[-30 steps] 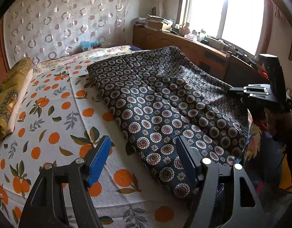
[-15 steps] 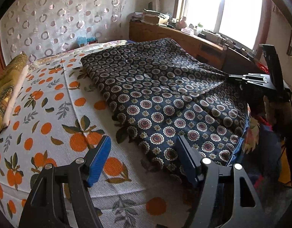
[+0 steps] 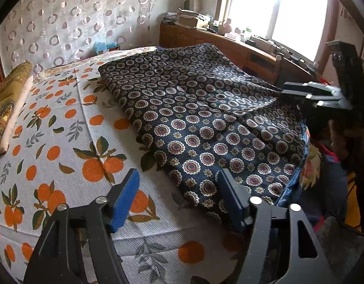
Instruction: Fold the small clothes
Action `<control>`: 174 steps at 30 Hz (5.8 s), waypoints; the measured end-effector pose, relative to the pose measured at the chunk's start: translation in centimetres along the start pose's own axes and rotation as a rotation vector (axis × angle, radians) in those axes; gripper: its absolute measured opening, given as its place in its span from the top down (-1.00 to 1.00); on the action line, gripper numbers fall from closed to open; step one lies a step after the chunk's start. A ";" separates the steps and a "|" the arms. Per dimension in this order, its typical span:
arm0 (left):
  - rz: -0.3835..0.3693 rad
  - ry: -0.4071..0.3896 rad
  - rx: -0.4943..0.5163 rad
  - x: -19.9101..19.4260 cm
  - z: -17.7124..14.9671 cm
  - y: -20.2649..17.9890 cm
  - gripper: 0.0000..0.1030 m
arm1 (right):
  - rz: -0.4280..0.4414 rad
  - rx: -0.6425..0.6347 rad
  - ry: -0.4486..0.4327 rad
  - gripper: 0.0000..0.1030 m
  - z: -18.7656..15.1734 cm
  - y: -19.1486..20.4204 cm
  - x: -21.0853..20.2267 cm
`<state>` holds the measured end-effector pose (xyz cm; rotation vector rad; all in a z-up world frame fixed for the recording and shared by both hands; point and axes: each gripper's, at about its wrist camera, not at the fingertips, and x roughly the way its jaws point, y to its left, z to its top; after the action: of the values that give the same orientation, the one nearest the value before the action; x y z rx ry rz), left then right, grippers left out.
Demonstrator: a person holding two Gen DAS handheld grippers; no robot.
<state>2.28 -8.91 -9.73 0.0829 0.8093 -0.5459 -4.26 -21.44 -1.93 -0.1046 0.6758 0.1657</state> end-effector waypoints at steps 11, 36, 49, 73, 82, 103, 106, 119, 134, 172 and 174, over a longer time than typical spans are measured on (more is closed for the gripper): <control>-0.083 0.026 0.012 -0.8 -0.8 -0.9 0.48 | 0.019 -0.009 0.084 -0.19 -2.2 1.5 3.8; -0.083 -0.151 0.017 -2.2 9.8 -0.5 0.96 | 0.110 -0.076 0.031 -0.29 -2.2 1.8 -3.5; -0.063 -0.126 -0.032 -0.6 9.9 1.1 0.96 | 0.064 -0.122 0.115 -0.29 -3.2 2.1 0.3; 0.012 -0.147 -0.008 -1.9 10.6 2.6 0.96 | 0.029 -0.079 -0.074 0.91 1.4 -0.1 -0.3; 0.022 -0.177 -0.066 -1.0 11.8 5.3 0.96 | 0.035 -0.121 -0.148 0.92 6.4 -0.6 2.0; 0.095 -0.107 -0.180 3.0 14.8 13.7 0.22 | 0.144 -0.095 0.028 0.91 12.7 -3.5 11.8; 0.081 -0.078 -0.189 4.2 14.7 14.4 0.21 | 0.129 -0.074 0.043 0.66 13.7 -4.0 12.8; 0.049 -0.042 -0.173 5.8 15.0 15.2 -0.36 | -0.031 0.070 0.028 -0.13 14.7 -6.2 12.9; 0.026 0.077 -0.143 11.3 16.4 15.8 -0.36 | -0.019 0.182 0.128 -0.34 12.5 -8.5 13.2; -0.097 -0.161 -0.109 2.9 18.3 12.4 0.85 | 0.127 0.090 -0.094 0.80 12.5 -6.5 8.6; -0.078 -0.189 -0.117 1.6 18.3 12.9 0.85 | 0.130 0.055 -0.119 0.80 13.3 -5.8 8.1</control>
<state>21.72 -3.52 0.16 -0.1072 0.6598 -0.5702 11.17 -24.15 3.49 0.0023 0.5681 0.2755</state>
